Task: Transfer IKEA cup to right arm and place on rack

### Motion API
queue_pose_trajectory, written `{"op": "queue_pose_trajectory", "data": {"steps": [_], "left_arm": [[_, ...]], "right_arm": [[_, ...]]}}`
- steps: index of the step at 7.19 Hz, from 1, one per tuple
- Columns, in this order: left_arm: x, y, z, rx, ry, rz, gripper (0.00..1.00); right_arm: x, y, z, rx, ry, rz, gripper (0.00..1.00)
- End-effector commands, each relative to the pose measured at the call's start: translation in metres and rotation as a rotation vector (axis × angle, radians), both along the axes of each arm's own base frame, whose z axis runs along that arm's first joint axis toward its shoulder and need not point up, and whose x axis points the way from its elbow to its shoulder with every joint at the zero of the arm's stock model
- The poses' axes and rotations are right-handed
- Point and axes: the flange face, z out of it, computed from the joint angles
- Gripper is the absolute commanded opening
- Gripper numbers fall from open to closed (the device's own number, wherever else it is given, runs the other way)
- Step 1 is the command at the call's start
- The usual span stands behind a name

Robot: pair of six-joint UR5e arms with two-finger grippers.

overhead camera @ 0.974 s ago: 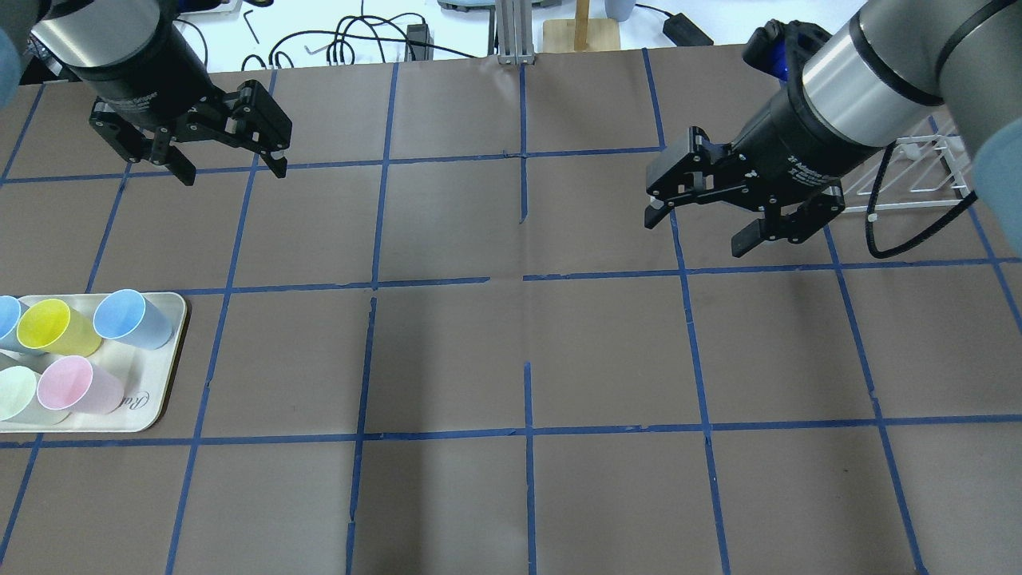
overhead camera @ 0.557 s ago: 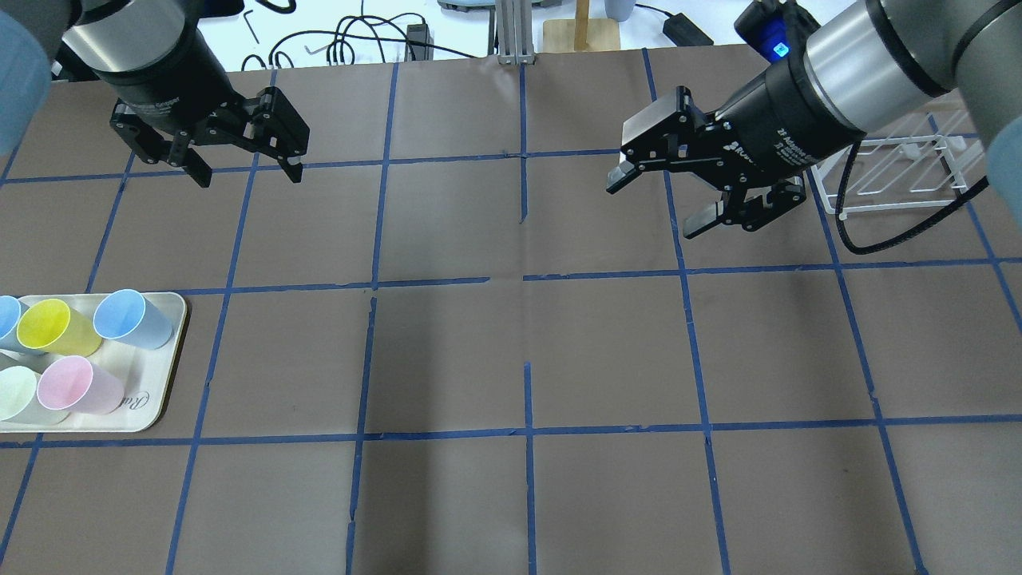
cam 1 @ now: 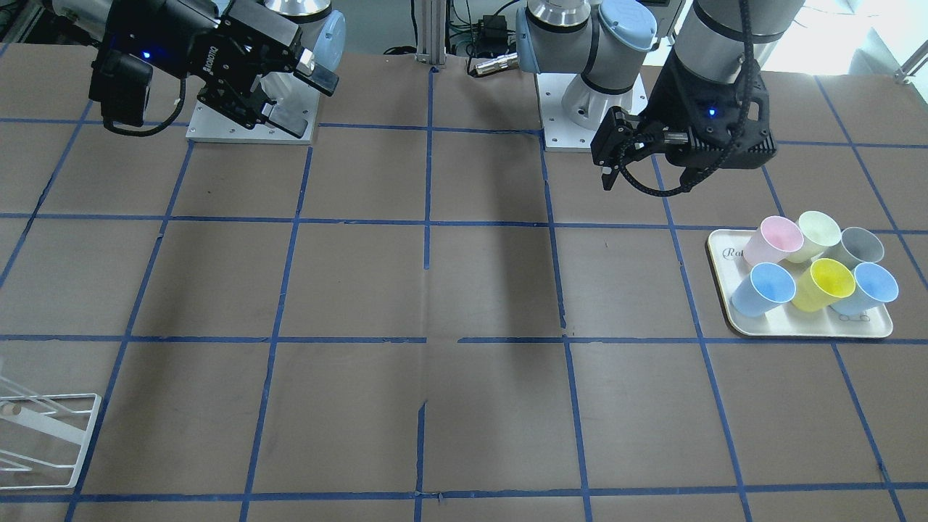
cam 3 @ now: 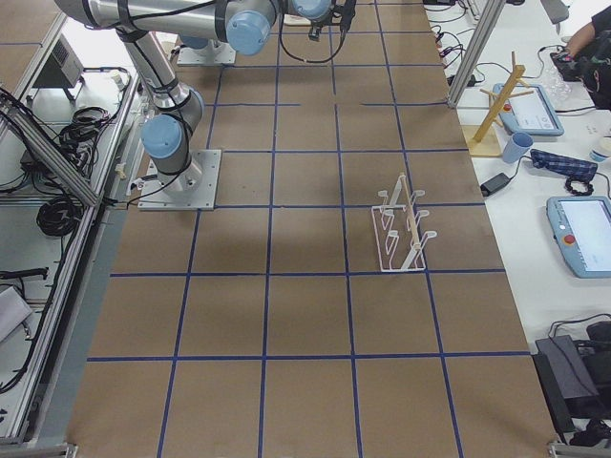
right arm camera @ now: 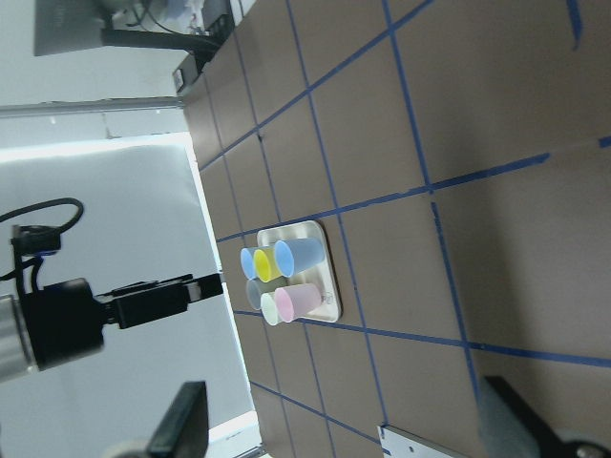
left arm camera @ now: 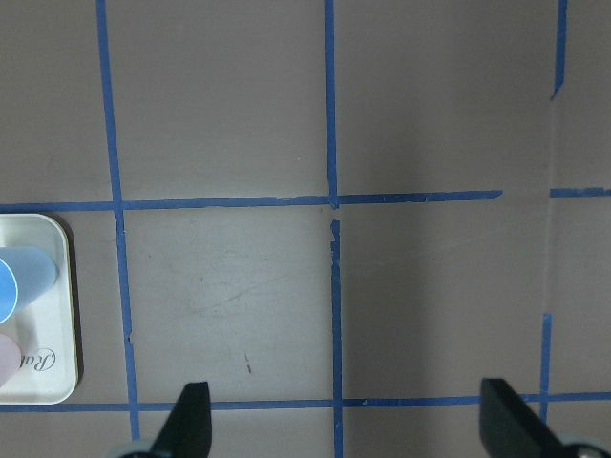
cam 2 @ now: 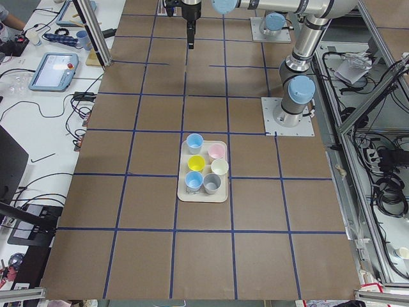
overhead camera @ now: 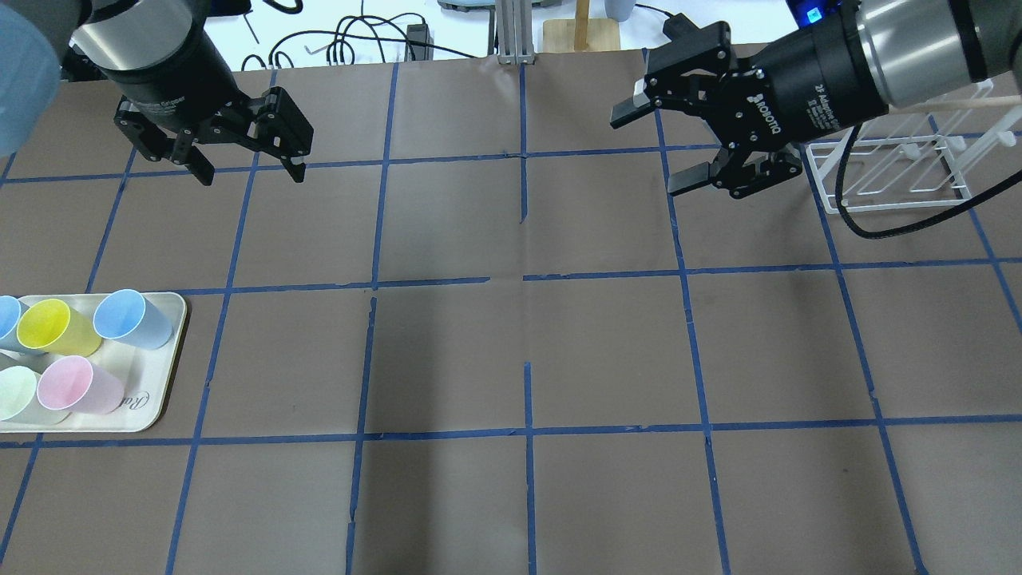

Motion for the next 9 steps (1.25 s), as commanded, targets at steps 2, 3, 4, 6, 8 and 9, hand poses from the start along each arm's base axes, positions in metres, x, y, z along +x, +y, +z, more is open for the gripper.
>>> {"op": "queue_pose_trajectory", "data": {"steps": [2, 3, 4, 6, 8, 9], "left_arm": [[0.020, -0.001, -0.002, 0.012, -0.001, -0.081, 1.00], [0.056, -0.008, -0.005, 0.023, 0.017, -0.051, 1.00], [0.072, -0.007, -0.006, 0.025, 0.018, -0.054, 1.00], [0.084, -0.004, -0.011, 0.037, 0.015, -0.115, 1.00], [0.114, -0.004, -0.011, 0.036, 0.023, -0.100, 1.00], [0.126, -0.005, -0.013, 0.039, 0.024, -0.106, 1.00]], "right_arm": [[0.004, -0.002, -0.008, -0.025, -0.191, -0.009, 1.00], [0.006, 0.002, -0.035, -0.033, -0.240, 0.001, 1.00], [0.009, 0.004, -0.046, -0.046, -0.360, -0.015, 1.00], [0.010, -0.001, -0.047, -0.101, -0.413, -0.017, 1.00], [0.011, 0.000, -0.056, -0.095, -0.416, -0.017, 1.00], [0.012, 0.001, -0.058, -0.095, -0.415, -0.013, 1.00]]}}
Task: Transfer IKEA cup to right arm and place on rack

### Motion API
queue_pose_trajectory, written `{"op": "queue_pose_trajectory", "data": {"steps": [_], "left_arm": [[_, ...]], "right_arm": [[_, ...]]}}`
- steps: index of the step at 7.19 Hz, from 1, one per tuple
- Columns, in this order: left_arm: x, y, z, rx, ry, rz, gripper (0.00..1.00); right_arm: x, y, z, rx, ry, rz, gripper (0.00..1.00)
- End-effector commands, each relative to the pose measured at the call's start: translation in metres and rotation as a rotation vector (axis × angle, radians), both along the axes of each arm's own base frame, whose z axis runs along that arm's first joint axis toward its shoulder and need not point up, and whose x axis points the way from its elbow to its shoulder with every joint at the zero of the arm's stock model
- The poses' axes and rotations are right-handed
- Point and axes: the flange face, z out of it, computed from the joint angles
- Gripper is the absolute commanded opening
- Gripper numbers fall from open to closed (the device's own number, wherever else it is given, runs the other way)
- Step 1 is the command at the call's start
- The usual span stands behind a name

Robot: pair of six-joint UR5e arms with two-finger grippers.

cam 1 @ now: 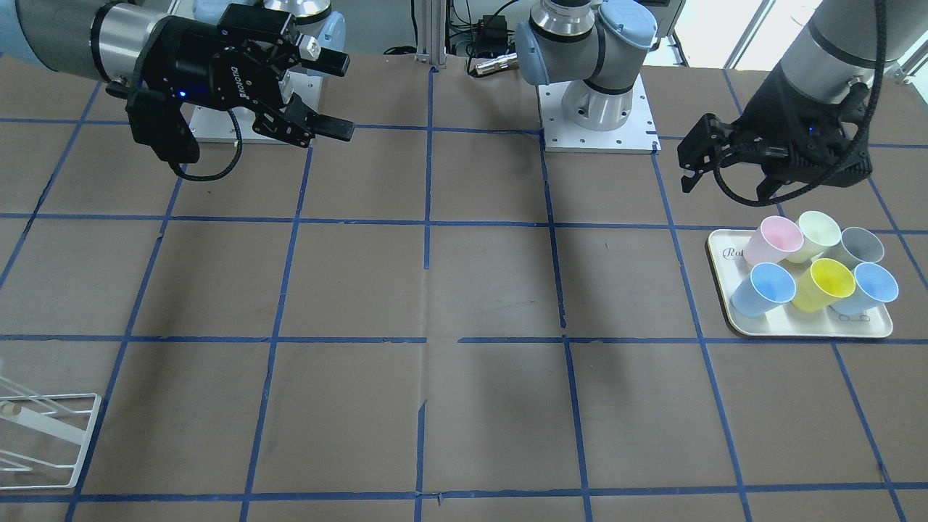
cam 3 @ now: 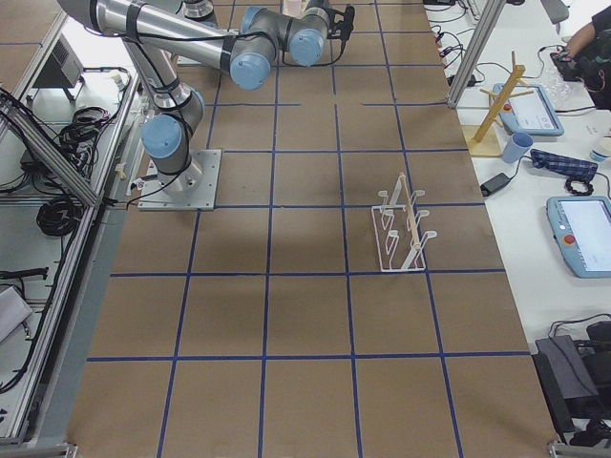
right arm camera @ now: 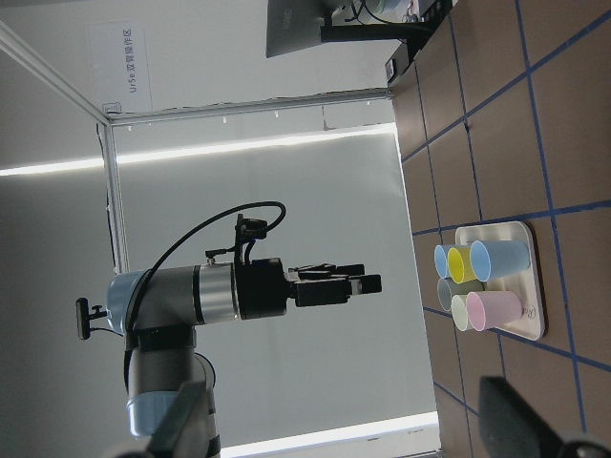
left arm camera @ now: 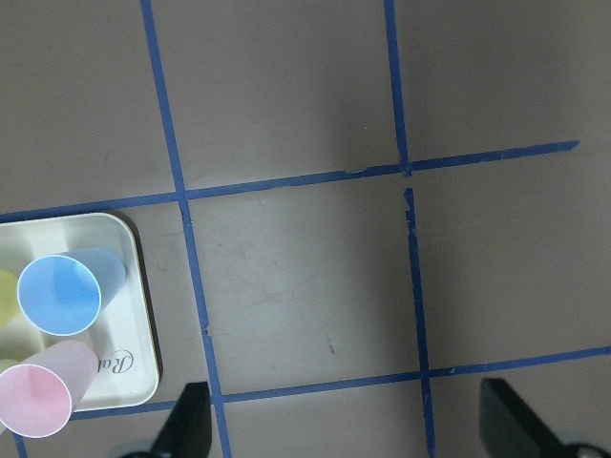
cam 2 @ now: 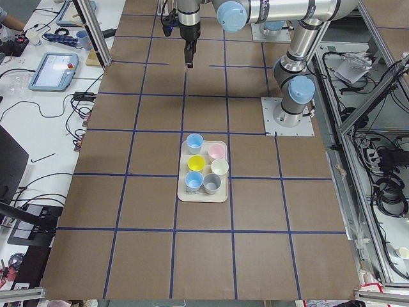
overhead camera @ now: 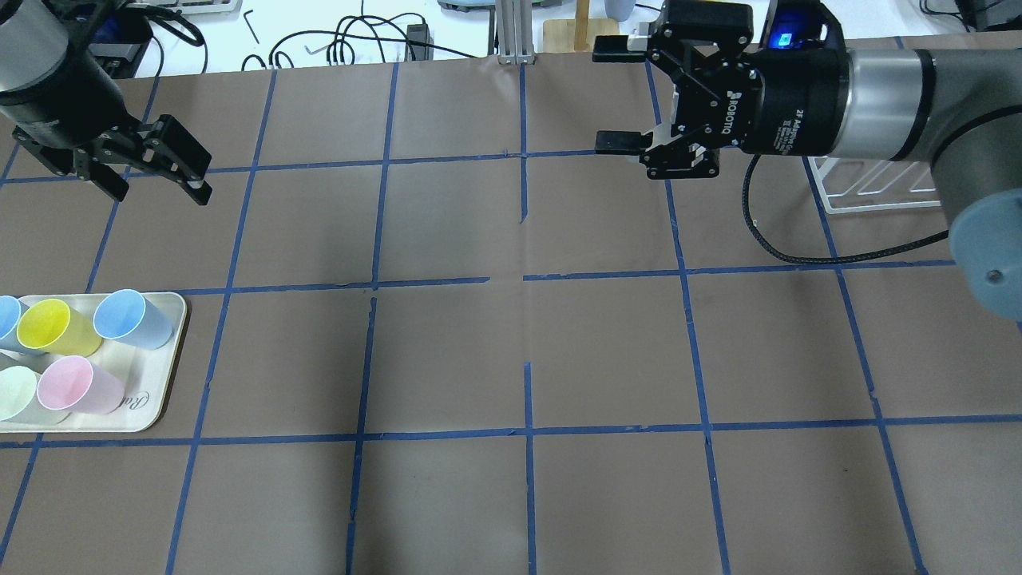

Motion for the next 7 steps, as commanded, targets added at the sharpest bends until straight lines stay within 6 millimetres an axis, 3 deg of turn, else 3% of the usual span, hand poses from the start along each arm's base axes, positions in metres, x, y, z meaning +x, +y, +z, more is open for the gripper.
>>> {"op": "queue_pose_trajectory", "data": {"steps": [1, 2, 3, 5, 7], "left_arm": [[0.018, 0.001, 0.000, 0.002, 0.003, -0.012, 1.00], [0.018, 0.001, 0.000, 0.002, -0.002, -0.016, 1.00], [0.032, 0.001, 0.000, 0.002, -0.003, -0.058, 1.00], [0.090, 0.002, -0.009, 0.017, 0.010, -0.016, 1.00], [0.156, 0.006, -0.027, 0.038, 0.035, -0.035, 1.00]], "right_arm": [[0.003, 0.002, -0.002, -0.012, 0.002, 0.006, 1.00], [0.010, 0.004, -0.001, -0.014, 0.001, 0.021, 1.00], [0.015, 0.007, -0.001, -0.012, 0.000, 0.031, 1.00], [0.036, 0.014, -0.003, -0.013, 0.005, 0.080, 1.00], [0.041, 0.015, -0.003, -0.015, 0.008, 0.093, 1.00]]}}
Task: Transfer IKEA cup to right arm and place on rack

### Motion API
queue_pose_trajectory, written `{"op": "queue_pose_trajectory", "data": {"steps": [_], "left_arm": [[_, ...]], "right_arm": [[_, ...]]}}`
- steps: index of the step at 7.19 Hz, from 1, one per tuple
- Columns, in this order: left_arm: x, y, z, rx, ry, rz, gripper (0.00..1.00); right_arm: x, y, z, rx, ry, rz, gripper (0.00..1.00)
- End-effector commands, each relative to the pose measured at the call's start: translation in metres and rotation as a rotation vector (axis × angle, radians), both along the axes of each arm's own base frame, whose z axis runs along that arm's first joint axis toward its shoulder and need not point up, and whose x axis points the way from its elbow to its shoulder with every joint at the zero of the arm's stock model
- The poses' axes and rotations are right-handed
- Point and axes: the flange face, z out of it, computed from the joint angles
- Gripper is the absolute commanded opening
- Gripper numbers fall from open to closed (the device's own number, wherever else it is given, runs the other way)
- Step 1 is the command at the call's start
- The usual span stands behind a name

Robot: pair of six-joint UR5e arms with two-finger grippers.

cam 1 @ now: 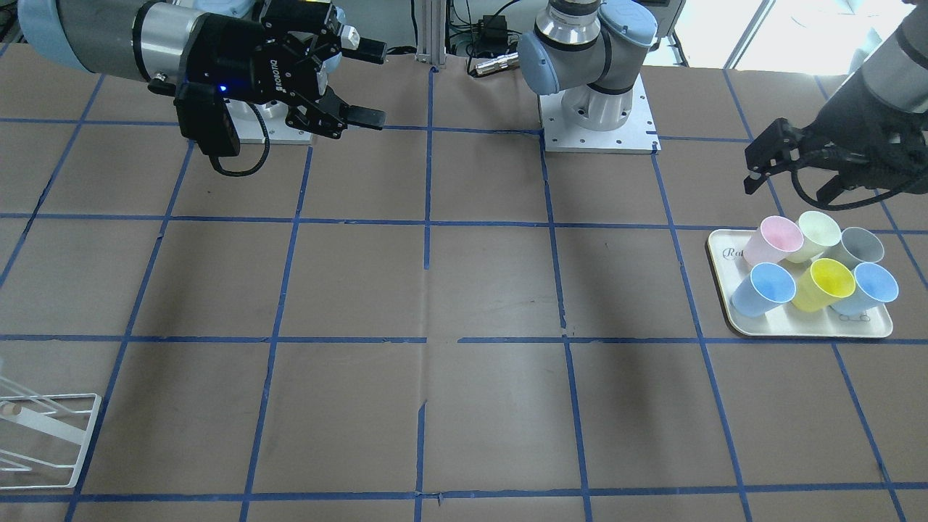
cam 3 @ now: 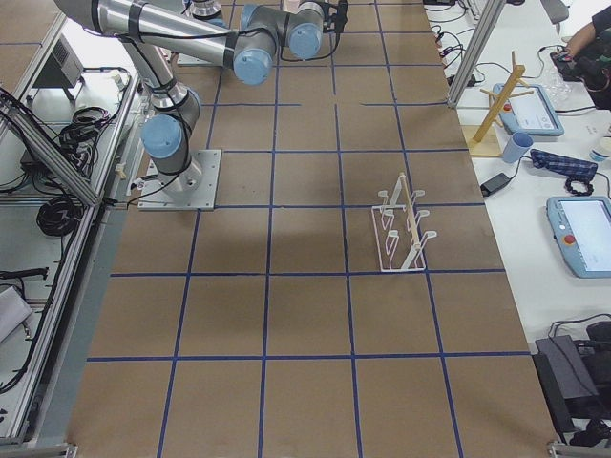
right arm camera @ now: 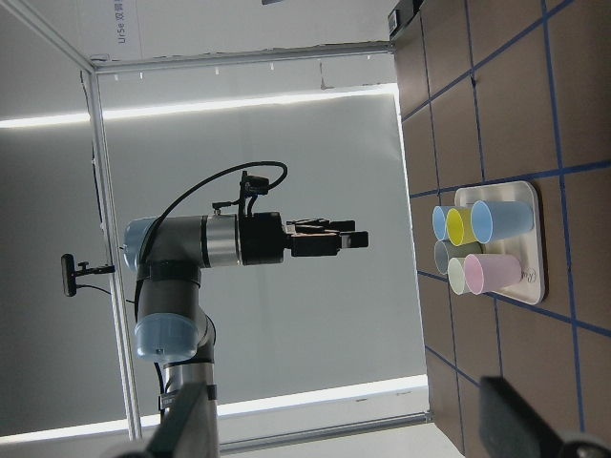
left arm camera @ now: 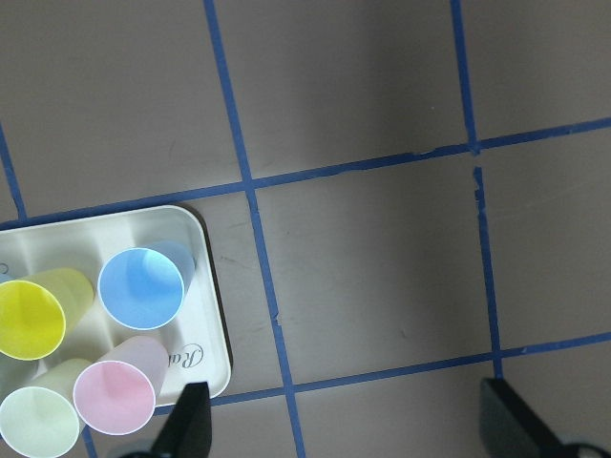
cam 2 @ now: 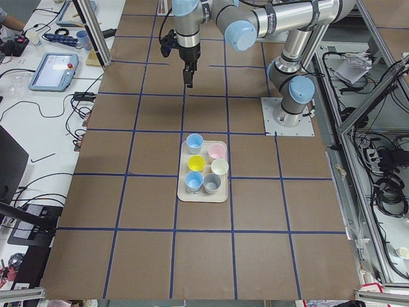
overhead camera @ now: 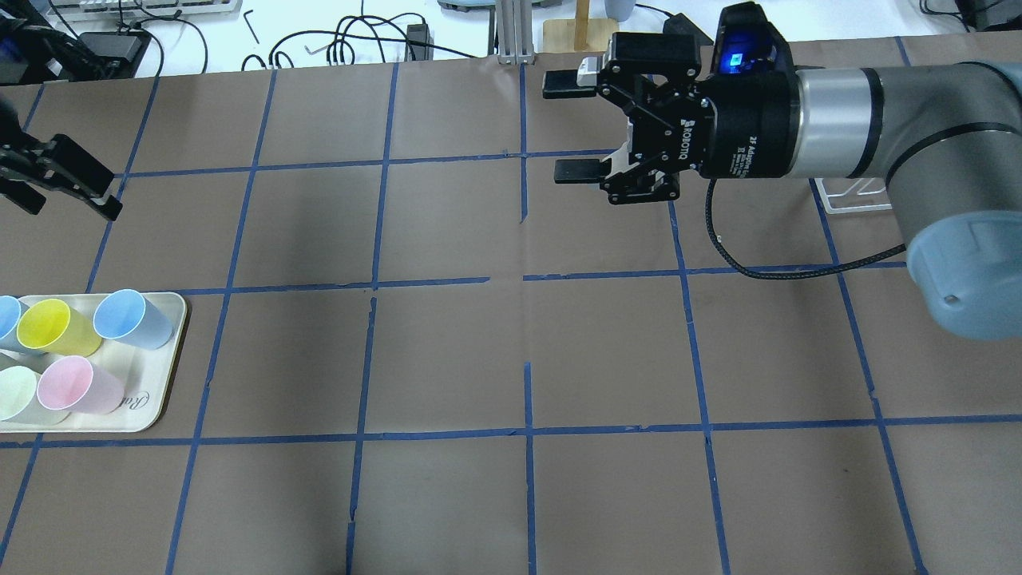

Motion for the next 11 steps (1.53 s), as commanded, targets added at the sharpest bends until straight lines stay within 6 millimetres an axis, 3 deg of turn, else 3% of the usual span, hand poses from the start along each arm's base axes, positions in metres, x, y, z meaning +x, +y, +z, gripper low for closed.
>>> {"op": "queue_pose_trajectory", "data": {"steps": [1, 5, 7, 8, 11], "left_arm": [[0.076, 0.007, -0.021, 0.016, 0.034, -0.004, 1.00], [0.215, 0.005, -0.087, -0.001, 0.040, 0.018, 1.00], [0.269, 0.005, -0.115, 0.007, 0.055, 0.008, 1.00], [0.295, 0.000, -0.132, 0.015, 0.056, -0.011, 1.00], [0.340, -0.030, -0.155, -0.022, 0.020, -0.053, 1.00]], "right_arm": [[0.004, 0.001, -0.001, 0.000, -0.003, 0.008, 1.00], [0.001, -0.012, -0.011, -0.003, -0.004, 0.006, 1.00], [-0.001, -0.030, -0.027, -0.077, 0.003, 0.007, 1.00], [-0.001, -0.036, -0.035, -0.101, -0.002, 0.006, 1.00], [0.000, -0.031, -0.030, -0.144, -0.053, 0.000, 1.00]]}}
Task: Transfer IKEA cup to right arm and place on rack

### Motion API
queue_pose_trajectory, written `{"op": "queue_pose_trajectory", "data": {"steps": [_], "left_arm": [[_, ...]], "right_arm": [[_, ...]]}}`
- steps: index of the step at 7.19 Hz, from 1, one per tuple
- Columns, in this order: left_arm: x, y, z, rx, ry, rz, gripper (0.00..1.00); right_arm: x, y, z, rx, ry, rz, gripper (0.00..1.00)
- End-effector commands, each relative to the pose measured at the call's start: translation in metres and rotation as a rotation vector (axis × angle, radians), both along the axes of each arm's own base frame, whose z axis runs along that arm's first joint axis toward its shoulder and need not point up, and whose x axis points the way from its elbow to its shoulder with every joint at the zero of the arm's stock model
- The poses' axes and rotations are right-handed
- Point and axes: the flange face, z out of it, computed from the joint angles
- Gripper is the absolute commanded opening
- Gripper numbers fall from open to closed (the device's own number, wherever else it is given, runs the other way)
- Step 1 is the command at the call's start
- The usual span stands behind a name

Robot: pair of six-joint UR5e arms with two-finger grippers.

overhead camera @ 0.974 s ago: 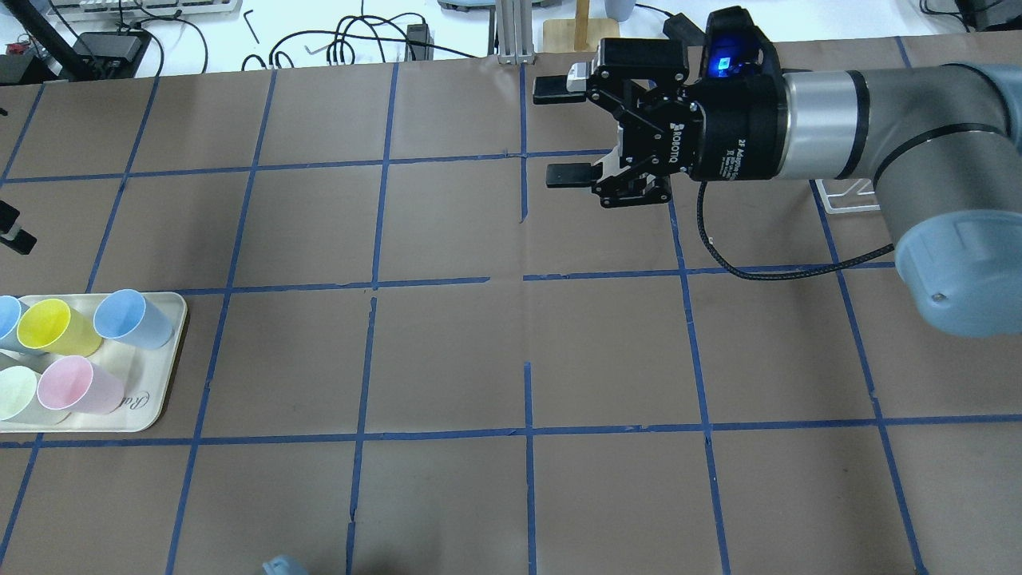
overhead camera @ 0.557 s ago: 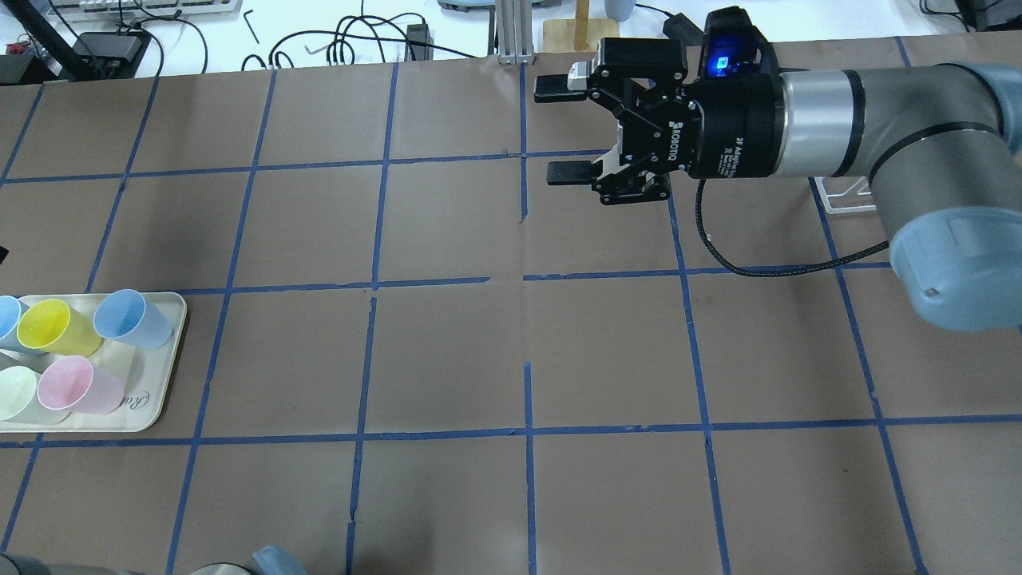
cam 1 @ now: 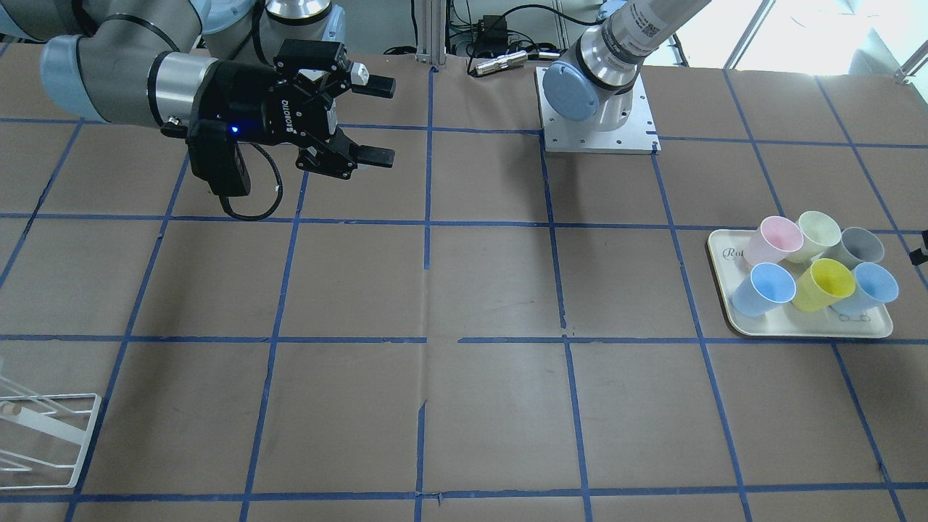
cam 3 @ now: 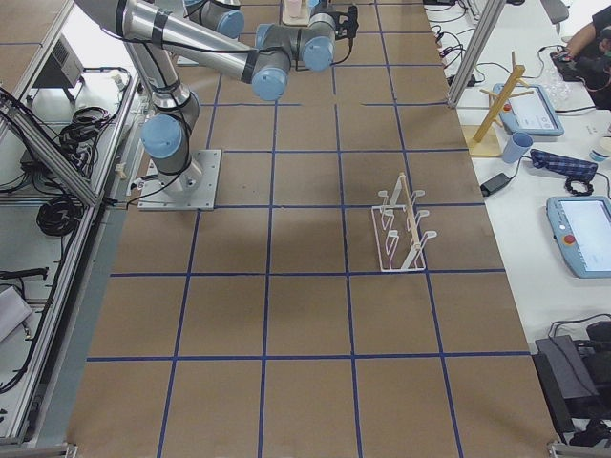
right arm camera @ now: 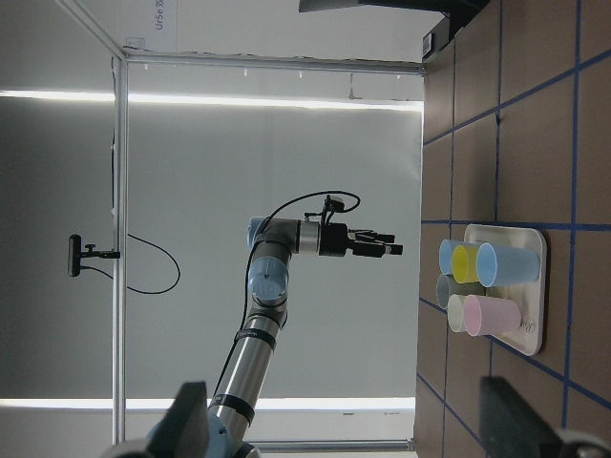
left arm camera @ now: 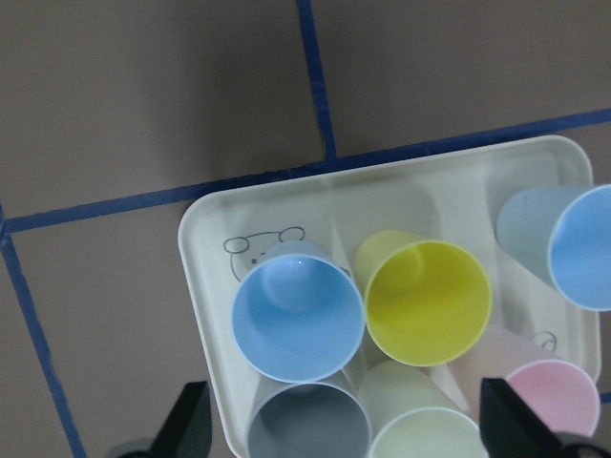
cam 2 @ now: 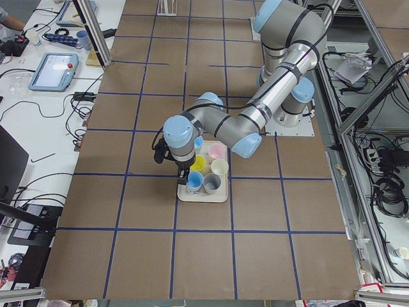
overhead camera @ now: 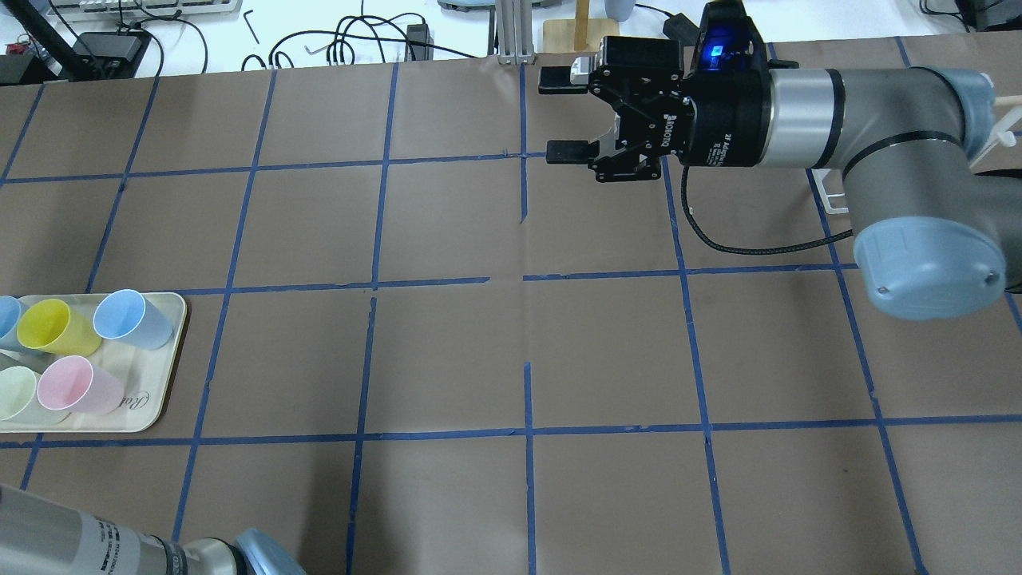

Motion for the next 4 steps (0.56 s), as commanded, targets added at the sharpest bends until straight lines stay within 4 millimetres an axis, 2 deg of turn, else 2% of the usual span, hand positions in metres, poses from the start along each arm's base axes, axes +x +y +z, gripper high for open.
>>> {"op": "queue_pose_trajectory", "data": {"steps": [1, 2, 3, 4], "left_arm": [[0.028, -0.013, -0.019, -0.006, -0.012, -0.024, 1.00], [0.027, -0.012, -0.042, 0.013, 0.011, -0.030, 0.98], [0.028, -0.015, -0.046, 0.007, 0.009, -0.075, 0.97], [0.030, -0.014, -0.059, 0.019, 0.027, -0.115, 0.98]], "right_arm": [[-0.001, 0.001, -0.001, -0.005, -0.010, -0.002, 1.00], [0.000, 0.004, 0.003, -0.015, -0.009, -0.002, 1.00], [-0.001, 0.004, 0.004, -0.016, -0.010, -0.004, 1.00], [0.000, 0.005, 0.003, -0.014, -0.009, -0.001, 1.00]]}}
